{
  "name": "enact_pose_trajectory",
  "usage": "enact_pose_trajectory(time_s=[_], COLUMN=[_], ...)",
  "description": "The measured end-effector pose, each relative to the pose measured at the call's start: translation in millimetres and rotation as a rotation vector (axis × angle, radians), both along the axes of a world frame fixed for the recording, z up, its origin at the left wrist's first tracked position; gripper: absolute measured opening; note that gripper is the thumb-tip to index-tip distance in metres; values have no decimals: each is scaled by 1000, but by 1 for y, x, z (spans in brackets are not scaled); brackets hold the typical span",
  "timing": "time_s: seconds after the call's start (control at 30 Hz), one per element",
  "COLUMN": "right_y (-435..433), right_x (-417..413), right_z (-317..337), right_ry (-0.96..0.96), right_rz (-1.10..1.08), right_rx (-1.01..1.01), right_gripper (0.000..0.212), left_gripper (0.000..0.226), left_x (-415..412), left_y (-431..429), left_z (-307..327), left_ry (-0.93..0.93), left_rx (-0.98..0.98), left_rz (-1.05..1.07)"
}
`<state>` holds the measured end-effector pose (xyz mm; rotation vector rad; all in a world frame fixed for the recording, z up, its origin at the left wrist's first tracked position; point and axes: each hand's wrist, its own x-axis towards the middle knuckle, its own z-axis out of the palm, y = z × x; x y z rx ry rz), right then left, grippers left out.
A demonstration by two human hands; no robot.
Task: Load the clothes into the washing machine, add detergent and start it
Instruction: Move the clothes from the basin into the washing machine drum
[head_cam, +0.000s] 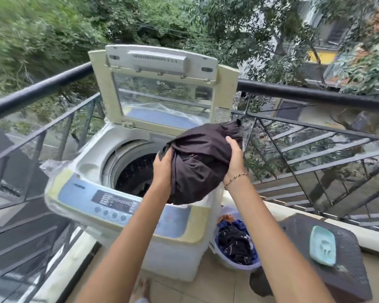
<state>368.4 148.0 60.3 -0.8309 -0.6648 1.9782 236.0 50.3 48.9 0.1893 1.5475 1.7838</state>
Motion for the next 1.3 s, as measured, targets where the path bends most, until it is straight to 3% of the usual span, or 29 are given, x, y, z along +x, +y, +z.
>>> enact_pose_trajectory(time_s=[0.1,0.17,0.27,0.47,0.53,0.63,0.7,0.8,0.9,1.03,1.17,1.3], right_y=[-8,-11,-12,-9,-6,1,4,5,-4,-11,-17,-27], right_x=[-42,-71,-106,-163,-172,-180,-187,-193,-198,-204,-211,-213], right_z=[-3,-6,-15,-34,-41,-57,-71,-97,-117,-135,-139,-133], right_ry=[-85,-172,-244,-355,-451,-549,-688,-983,-1024,-1123,-1222,-1304], right_rz=[22,36,42,-14,-60,-100,-107,32,136,211,320,394], right_rx=[12,10,18,-9,-38,-74,-79,-67,-188,-169,-81,95], right_gripper=[29,47,59,51,54,50,43,58,67,50,11,14], left_gripper=[36,36,26,13,22,51,50,44,36,33,34,35], left_x=[-46,-85,-143,-222,-238,-252,-256,-260,-266,-268,-267,-262], left_y=[-10,-12,-11,4,11,20,26,34,38,39,33,20], left_z=[-3,-3,-8,-22,-33,-55,-71,-95,-119,-136,-141,-139], left_ry=[-31,-68,30,177,222,433,579,793,834,760,696,732], left_rx=[76,101,67,14,-4,-202,-290,-443,-554,-613,-653,-605], left_rz=[-65,-127,-202,-211,-279,-361,-445,-653,-757,-798,-896,-930])
